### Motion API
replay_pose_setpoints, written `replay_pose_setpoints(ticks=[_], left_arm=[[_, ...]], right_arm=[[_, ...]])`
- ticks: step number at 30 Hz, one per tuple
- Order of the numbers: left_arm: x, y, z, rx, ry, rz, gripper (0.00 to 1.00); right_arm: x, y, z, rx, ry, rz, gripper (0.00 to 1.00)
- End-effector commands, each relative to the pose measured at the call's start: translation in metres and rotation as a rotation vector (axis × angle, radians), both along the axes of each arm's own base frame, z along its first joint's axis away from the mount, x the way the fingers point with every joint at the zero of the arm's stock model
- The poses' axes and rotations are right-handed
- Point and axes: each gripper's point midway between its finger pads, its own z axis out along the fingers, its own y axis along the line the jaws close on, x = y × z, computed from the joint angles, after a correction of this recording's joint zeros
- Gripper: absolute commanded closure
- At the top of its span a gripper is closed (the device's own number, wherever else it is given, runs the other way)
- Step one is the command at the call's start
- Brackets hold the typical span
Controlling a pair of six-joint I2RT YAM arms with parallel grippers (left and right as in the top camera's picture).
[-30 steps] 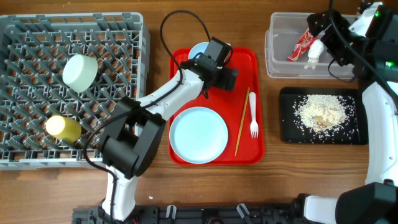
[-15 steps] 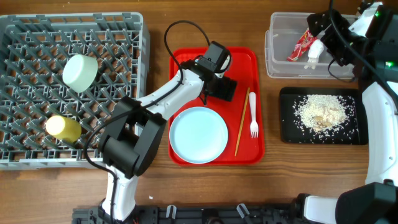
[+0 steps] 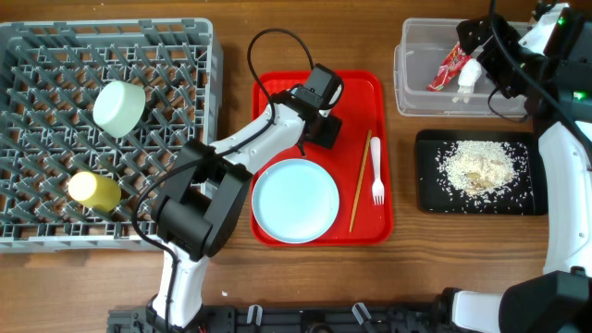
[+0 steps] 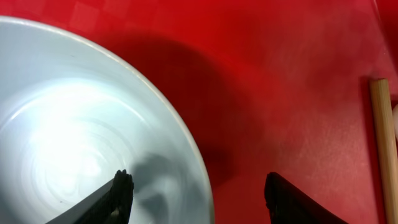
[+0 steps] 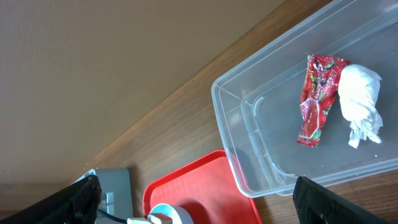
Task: Sort waste into correct bins and load items into the dishwasher rack
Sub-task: 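Lower the left gripper and grasp the light blue bowl rim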
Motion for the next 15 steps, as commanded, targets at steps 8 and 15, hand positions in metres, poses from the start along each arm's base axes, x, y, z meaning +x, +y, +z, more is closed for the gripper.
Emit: replay_pose_setpoints(ticks=[8,15], left_arm=[[-0.006,0.008,-0.029,0.045,0.042,-0.004,0.59],[-0.005,0.007,-0.028,0.043,0.038,-0.004,0.96]], right_arm=[[-0.002,-0.003,0.007,-0.008,-0.016,-0.014,0.00],[-0.002,-0.003,0.007,-0.007,-0.016,-0.014,0.00]])
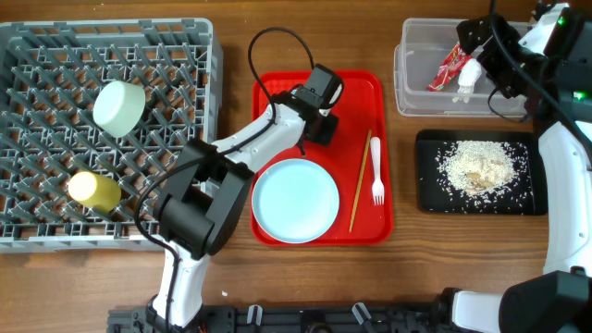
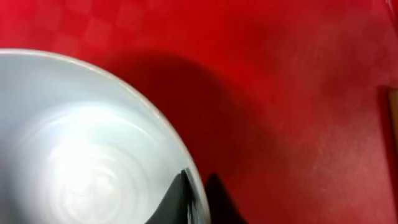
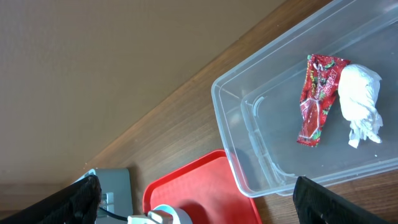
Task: Sort waste into correct bins and load items into the dishwasher rack
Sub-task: 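Lower the left gripper and grasp the light blue bowl rim, then lift the light blue bowl and carry it to the rack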
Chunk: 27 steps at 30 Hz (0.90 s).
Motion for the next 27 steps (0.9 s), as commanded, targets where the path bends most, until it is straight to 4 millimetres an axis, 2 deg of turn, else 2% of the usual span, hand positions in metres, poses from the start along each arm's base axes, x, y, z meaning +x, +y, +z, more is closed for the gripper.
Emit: replay_pose_setpoints(ticks=[1,4,6,9,12,16,22,27], left_arm=[[-0.011,0.005,-0.023,0.020,0.064,0.001,0.96],[-0.011,0.004,-0.022,0.017,0.062,0.006,0.96],[-0.009,0.003,-0.019,-0.017,0.075,0.087,0.96],[-0.011,-0.012,-0.009,-0.125,0.118,0.110,0.96],[-0.009,-0.032,0.012,-0.306,0.177,0.133,0.96],[0.004,-0.044,0.038,-0.521,0.241,0.186,0.96],[0.023,-0.041,0.067,-0.744,0.321,0.229,0.96],[0.031,-0.034,0.081,-0.841,0.378,0.257,0.96]], right_arm=[[-0.002,-0.003,0.007,-0.008,-0.016,-0.014,0.00],[-0.002,-0.003,0.007,-0.008,-0.016,-0.014,0.00],[-0.002,-0.003,0.007,-0.008,-0.016,-0.014,0.00],[-0.002,-0.003,0.007,-0.008,-0.016,-0.014,0.00],[-0.002,-0.003,0.007,-0.008,-0.016,-0.014,0.00],[-0.002,-0.003,0.007,-0.008,-0.016,-0.014,0.00],[-0.002,-0.003,0.007,-0.008,-0.016,-0.014,0.00],[-0.002,-0.003,0.007,-0.008,-0.016,-0.014,0.00]])
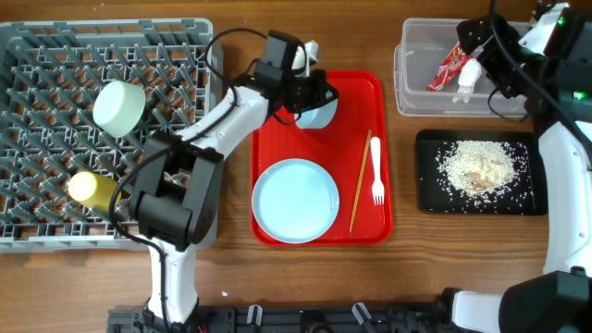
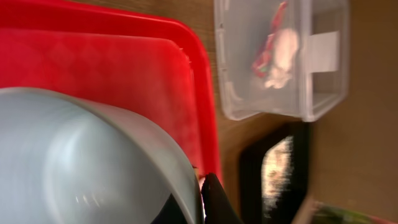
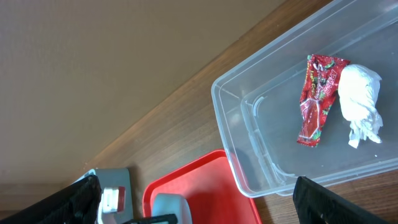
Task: Sort waste into correct bins and load items into the dishwasher rack
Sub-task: 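Lift the light blue bowl and carry it to the rack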
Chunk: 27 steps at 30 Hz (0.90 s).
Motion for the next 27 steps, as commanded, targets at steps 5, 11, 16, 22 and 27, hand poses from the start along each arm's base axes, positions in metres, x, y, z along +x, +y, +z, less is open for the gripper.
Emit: replay_pose_setpoints(ticks=[5,11,16,22,27], left_arm=[[0.002,0.005,0.019,-0.196,0.134,0.002,0.96],[0.015,0.009,0.074,-0.438,0.127,-0.059,0.96],[0.027,0.031,0.137,-0.603,0.040,-0.107,0.96],[0.027,0.080,0.199,-0.638,-0.081,-0.109,0.96],[0.023,0.141,0.246,-0.634,-0.180,-0.055,0.96]], right_arm=[[-0.002,-0.003,0.007,-0.008,-0.017,-0.014,0.00],[-0.002,-0.003,0.007,-0.008,-0.017,-0.014,0.00],[-0.002,-0.003,0.007,-0.007,-0.016,-0.014,0.00],[-0.002,-0.003,0.007,-0.008,-0.017,-0.014,0.00],[-0.002,-0.003,0.007,-0.008,-0.017,-0.014,0.00]])
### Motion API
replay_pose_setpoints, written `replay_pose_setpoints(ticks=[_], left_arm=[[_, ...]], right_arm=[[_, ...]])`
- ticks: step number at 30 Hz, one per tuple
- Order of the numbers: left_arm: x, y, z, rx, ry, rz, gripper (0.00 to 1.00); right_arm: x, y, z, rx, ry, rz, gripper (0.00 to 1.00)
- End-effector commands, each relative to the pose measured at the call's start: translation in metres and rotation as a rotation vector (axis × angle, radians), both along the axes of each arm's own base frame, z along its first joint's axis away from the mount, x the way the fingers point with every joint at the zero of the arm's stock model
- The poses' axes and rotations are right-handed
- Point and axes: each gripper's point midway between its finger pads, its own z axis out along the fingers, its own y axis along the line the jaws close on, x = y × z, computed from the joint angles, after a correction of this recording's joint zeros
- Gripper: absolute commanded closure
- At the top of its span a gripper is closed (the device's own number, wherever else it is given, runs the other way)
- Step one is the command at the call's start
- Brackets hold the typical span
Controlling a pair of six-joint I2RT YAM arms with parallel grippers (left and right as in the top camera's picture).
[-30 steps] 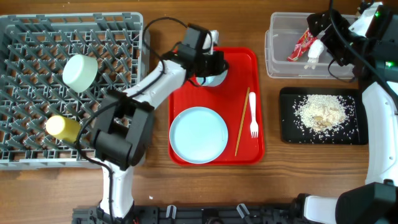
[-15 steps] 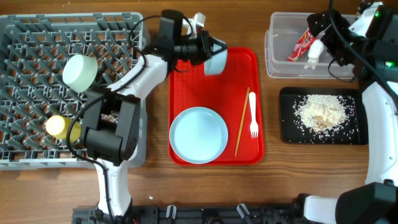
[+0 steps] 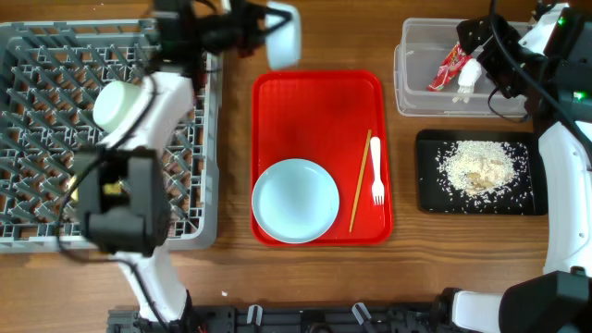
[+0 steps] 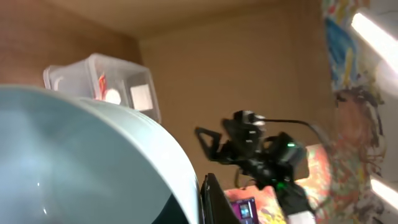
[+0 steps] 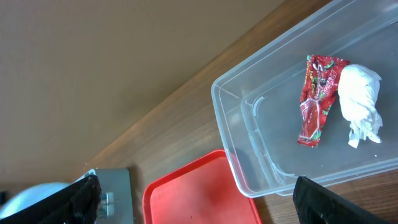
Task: Sort waste into correct bins and load items into the dishwasher rack
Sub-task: 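Lift the light blue bowl and carry it to the rack, then set the light blue bowl upside down in the rack and release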
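My left gripper (image 3: 262, 23) is shut on the rim of a pale blue bowl (image 3: 283, 39). It holds the bowl high, past the far edge of the red tray (image 3: 277, 102) and next to the grey dishwasher rack (image 3: 55, 55). In the left wrist view the bowl (image 4: 81, 162) fills the left side, with one dark finger (image 4: 211, 200) against its rim. On the tray lie a blue plate (image 3: 296, 199), a chopstick (image 3: 359, 180) and a white fork (image 3: 377, 178). My right gripper (image 5: 196, 186) hangs open near the clear bin (image 5: 249, 143).
The rack holds a pale green cup (image 3: 120, 104) and a yellow cup (image 3: 112, 189) mostly hidden under my left arm. The clear bin (image 3: 416, 92) holds a red wrapper (image 5: 318, 99) and white tissue (image 5: 360, 102). A black tray with rice (image 3: 476, 171) sits in front of it.
My left gripper has gone from over the tray's far left part to higher and further back, beside the rack's far right corner, still holding the bowl. The right arm has not moved.
My left gripper stood open astride the bowl's rim on the red tray. Then it was shut on the rim. Then the bowl hung above the tray's far left part, and now it is high beside the rack's far corner. The right gripper stayed open near the clear bin.
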Motion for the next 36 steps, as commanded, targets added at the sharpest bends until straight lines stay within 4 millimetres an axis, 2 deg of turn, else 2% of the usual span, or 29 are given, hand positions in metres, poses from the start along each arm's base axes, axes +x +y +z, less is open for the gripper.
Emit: replay_pose_setpoints(ticks=[1,3,5,8,9,12,18,20,23,26,30,31,32,36], left_arm=[[-0.017,0.050,0.060,-0.008,-0.102,0.042,0.96],[-0.016,0.077,0.071,-0.005,-0.108,0.100,0.96],[-0.011,0.110,0.074,0.004,-0.105,0.168,0.96],[-0.004,0.161,0.061,0.016,-0.038,0.273,0.96],[-0.003,0.186,0.049,0.036,-0.017,0.323,0.96],[-0.006,0.233,0.030,0.063,0.036,0.421,0.96],[-0.020,0.337,0.025,0.084,0.031,0.649,0.96],[-0.025,0.363,0.024,0.090,0.039,0.721,0.96],[-0.031,0.392,0.021,0.107,0.039,0.805,0.96],[-0.041,0.412,0.014,0.153,0.014,0.842,0.96],[-0.052,0.430,-0.019,0.213,0.129,0.921,0.96],[-0.059,0.440,-0.039,0.235,0.219,0.975,0.96],[-0.062,0.444,-0.047,0.238,0.256,0.993,0.96],[-0.065,0.445,-0.063,0.243,0.271,0.984,0.96]], right_arm=[[-0.002,-0.002,0.007,-0.008,-0.017,-0.014,0.00],[-0.002,-0.002,0.007,-0.008,-0.017,-0.014,0.00],[-0.002,-0.002,0.007,-0.008,-0.017,-0.014,0.00],[-0.002,-0.002,0.007,-0.007,-0.017,-0.014,0.00],[-0.002,-0.002,0.007,-0.008,-0.017,-0.014,0.00],[-0.002,-0.002,0.007,-0.007,-0.017,-0.014,0.00],[-0.002,-0.002,0.007,-0.008,-0.017,-0.014,0.00],[-0.002,-0.002,0.007,-0.008,-0.017,-0.014,0.00],[-0.002,-0.002,0.007,-0.007,-0.017,-0.014,0.00],[-0.002,-0.002,0.007,-0.007,-0.017,-0.014,0.00],[-0.002,-0.002,0.007,-0.007,-0.017,-0.014,0.00],[-0.002,-0.002,0.007,-0.007,-0.017,-0.014,0.00],[-0.002,-0.002,0.007,-0.007,-0.017,-0.014,0.00],[-0.002,-0.002,0.007,-0.007,-0.017,-0.014,0.00]])
